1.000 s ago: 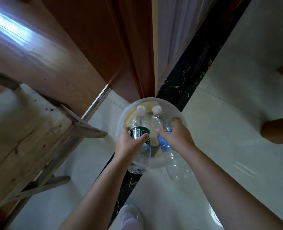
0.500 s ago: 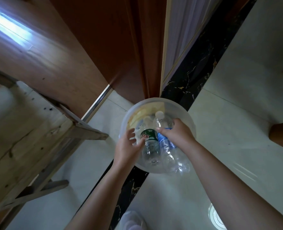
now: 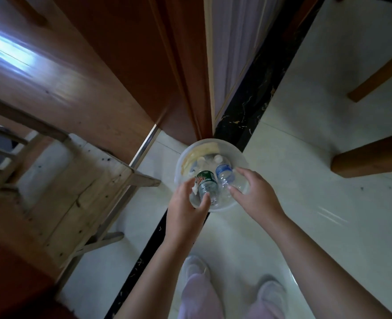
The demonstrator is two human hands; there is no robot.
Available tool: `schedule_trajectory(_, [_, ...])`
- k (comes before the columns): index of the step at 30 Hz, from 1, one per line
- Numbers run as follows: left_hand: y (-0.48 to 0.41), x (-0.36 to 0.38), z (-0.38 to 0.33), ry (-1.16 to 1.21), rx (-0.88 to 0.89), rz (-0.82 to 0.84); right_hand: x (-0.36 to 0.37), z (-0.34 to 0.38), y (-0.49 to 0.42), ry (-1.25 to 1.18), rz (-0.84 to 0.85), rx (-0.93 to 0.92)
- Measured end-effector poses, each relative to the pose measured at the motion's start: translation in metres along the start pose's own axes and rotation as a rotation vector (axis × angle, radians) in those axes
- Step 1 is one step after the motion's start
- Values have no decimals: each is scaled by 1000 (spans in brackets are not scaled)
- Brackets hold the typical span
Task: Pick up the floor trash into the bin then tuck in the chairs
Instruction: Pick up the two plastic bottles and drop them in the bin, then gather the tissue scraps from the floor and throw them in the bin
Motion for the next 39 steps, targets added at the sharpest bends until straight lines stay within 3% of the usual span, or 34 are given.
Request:
schedule_trajectory(7, [51,-31,-98,-160,258,6,-94,41,61,59,-136,-101])
schedule_trajectory(13, [95,-50,-179,-226,546,0,-169,58,120,104,-327,-71])
schedule_trajectory(26, [234,-42,-311,-349,1093,228,-306,33,276,223,-778,196])
schedule_trajectory(39, [455,36,-349,-375,1410,406,-384,-66,475,249,-951,481])
Point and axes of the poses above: each hand's wrist, its own y-axis away from the middle knuckle, its own x-axis out of the palm, z = x × y, the point moved 7 cm from there along -y, towards the middle knuckle, and after that the axes turned 8 degrees about -z, right-handed, at the moved point
